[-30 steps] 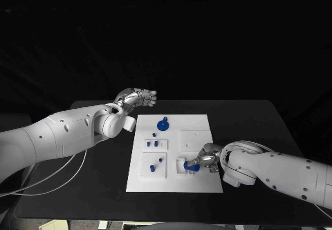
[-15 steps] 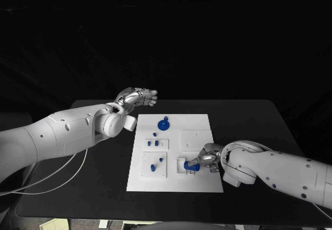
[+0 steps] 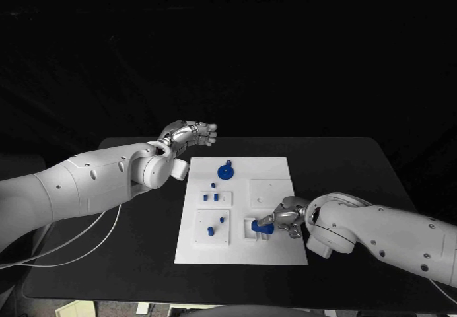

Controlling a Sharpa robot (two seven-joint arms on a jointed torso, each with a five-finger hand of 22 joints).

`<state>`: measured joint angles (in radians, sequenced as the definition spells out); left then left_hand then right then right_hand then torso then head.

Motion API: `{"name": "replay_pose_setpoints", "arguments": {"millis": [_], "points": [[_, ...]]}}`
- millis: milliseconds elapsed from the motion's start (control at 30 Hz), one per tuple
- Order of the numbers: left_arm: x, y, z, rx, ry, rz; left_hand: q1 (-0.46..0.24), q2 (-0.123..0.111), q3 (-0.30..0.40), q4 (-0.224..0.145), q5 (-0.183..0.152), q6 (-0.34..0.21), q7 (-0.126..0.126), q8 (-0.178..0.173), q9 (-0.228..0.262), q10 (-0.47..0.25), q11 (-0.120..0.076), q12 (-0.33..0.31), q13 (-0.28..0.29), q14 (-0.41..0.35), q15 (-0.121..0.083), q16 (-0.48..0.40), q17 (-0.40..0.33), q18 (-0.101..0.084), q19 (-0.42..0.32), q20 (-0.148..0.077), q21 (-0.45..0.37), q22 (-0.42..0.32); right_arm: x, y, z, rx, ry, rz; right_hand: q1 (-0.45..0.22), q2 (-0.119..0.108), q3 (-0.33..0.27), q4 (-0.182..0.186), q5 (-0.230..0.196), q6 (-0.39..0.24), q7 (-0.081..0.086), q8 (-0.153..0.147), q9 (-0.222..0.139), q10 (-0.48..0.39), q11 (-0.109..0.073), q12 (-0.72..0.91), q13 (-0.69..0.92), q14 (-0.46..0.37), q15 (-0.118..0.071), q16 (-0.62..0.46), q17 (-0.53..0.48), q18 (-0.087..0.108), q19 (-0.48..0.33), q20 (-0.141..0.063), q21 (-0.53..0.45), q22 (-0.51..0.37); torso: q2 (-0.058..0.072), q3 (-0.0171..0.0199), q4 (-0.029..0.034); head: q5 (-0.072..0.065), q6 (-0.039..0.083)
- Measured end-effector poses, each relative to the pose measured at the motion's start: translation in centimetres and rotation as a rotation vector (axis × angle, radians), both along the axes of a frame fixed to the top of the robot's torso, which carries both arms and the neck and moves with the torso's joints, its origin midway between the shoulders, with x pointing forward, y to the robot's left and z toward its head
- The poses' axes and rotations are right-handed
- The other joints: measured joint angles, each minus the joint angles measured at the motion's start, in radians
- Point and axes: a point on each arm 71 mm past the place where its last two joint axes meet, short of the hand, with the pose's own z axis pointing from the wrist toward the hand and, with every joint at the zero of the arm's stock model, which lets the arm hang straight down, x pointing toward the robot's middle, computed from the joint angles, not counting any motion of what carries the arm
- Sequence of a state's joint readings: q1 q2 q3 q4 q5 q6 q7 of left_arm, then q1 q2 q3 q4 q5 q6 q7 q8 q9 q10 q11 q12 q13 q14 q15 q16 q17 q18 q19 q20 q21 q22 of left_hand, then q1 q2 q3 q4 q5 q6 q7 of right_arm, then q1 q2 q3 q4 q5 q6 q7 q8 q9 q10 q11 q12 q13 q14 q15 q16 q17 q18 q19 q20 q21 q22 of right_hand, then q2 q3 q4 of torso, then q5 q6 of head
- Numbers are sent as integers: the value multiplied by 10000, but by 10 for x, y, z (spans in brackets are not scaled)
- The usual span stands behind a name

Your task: Assemble the parts on the task board

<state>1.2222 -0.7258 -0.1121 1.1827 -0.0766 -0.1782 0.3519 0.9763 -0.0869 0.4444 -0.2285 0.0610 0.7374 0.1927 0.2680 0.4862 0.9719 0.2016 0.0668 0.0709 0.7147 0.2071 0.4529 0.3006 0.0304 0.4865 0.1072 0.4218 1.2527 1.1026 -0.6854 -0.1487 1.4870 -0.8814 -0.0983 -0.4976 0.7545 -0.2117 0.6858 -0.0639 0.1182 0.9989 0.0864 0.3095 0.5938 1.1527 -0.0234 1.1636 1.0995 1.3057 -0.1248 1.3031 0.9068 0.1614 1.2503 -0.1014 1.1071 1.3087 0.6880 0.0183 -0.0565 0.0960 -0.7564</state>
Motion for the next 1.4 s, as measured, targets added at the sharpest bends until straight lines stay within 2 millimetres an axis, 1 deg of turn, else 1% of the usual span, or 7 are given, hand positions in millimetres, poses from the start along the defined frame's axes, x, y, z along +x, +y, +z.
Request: {"name": "replay_pose_setpoints", "arguments": {"millis": [67,433,567,700,967,1133,1400], "points": [[0,0,0,0,1,1,0,0,0,0,0,0,0,0,0,0,0,0,0,0,0,0,0,1,0,0,0,0,0,1,2,125,0,-37,-39,39,-12,-12,1,0,0,0,3,0,0,0,0,0,0,0,0,-1,0,0,0,0,1,0,0,6,-3],[0,0,0,2,4,3,0,0,0,0,0,0,0,0,0,0,0,0,0,0,0,-39,8,0,0,0,0,-1,3,1,5,367,22,-236,-39,39,-36,-90,58,1,1,0,3,0,0,0,0,3,3,0,9,-1,1,1,40,0,1,-12,1,7,1],[0,0,0,3,6,4,0,0,0,0,0,0,0,0,0,0,0,0,0,0,0,-39,7,0,0,0,0,9,5,7,4,425,-22,-194,-39,39,-40,-94,58,1,1,0,2,0,0,0,-1,3,4,0,9,-1,1,1,40,0,1,-12,3,11,2],[0,-1,0,-3,6,-12,0,0,0,0,0,0,0,0,0,0,0,0,0,0,0,-38,7,1,0,0,0,9,9,14,3,434,-94,-167,-39,39,-40,-94,58,1,1,0,2,0,0,0,0,3,4,1,8,-1,1,1,40,0,1,-12,3,25,9],[0,-1,0,-3,2,-8,0,0,0,0,0,0,0,0,0,0,0,0,0,0,0,-38,9,0,0,0,0,8,16,18,-1,249,-311,-155,-39,39,-67,-121,58,1,1,0,0,0,1,-36,-1,4,5,-30,7,-1,2,1,40,0,9,-16,6,27,18],[0,-1,0,-5,0,-12,0,0,0,0,0,0,0,0,0,0,0,0,0,0,0,-38,15,0,0,0,0,13,15,23,-4,116,-527,70,-79,79,-94,-150,58,2,1,0,0,0,1,-37,3,5,6,-39,7,0,1,1,40,0,12,-16,12,37,15],[0,0,0,-3,0,-5,0,0,0,0,0,0,0,0,0,0,0,0,0,0,0,-38,14,1,-1,-1,-39,16,13,23,-8,-410,-1123,505,-79,78,-95,-203,58,2,1,-39,-1,0,1,-38,8,-30,-15,-39,6,0,-19,22,39,0,12,-15,8,53,-27]]}}
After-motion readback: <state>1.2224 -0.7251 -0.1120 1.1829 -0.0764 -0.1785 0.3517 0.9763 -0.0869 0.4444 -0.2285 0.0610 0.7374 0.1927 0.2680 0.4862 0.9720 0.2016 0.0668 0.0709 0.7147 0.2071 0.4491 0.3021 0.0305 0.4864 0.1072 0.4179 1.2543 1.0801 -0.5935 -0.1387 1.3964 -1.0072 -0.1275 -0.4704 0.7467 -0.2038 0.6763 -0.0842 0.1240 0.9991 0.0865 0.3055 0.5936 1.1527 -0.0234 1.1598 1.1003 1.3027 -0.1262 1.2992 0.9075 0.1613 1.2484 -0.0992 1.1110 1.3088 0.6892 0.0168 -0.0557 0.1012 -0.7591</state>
